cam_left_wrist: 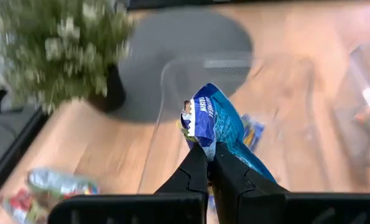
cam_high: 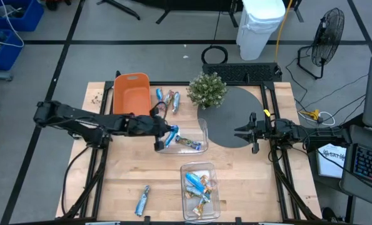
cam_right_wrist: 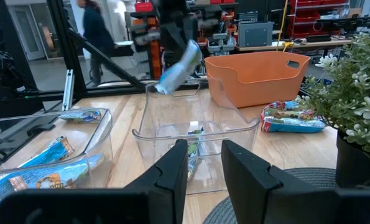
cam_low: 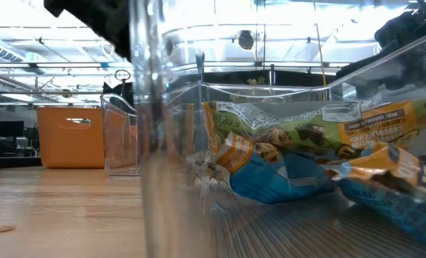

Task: Pick and place Granola Bars by type
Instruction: Put the purple granola bar into the top transparent bin

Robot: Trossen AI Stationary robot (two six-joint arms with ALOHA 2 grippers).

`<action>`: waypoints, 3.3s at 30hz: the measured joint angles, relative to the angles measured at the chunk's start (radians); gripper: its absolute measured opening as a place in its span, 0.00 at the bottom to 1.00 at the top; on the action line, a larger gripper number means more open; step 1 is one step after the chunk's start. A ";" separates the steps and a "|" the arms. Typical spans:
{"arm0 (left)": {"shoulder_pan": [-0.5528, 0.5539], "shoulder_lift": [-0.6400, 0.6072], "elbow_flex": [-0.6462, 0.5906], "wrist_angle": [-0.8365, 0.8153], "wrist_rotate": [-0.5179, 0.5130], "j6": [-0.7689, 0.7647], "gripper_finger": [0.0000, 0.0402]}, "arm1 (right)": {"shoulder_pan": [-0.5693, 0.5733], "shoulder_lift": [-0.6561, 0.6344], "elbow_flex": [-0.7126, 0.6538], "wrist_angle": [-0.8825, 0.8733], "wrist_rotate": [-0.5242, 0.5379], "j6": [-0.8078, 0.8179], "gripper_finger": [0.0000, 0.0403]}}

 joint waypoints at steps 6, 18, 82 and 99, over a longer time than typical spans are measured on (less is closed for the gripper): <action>0.031 0.043 0.000 -0.086 0.000 -0.039 0.02 | 0.000 0.000 0.000 0.000 0.000 0.000 0.22; 0.037 0.051 0.000 -0.149 0.000 -0.069 0.02 | 0.000 0.000 0.000 0.000 0.000 0.000 0.22; 0.036 0.148 -0.002 -0.137 0.183 -0.148 0.02 | 0.000 0.002 0.000 0.000 0.000 0.000 0.22; 0.036 0.149 -0.001 -0.130 0.183 -0.162 0.10 | 0.000 0.002 0.000 0.000 0.000 0.000 0.22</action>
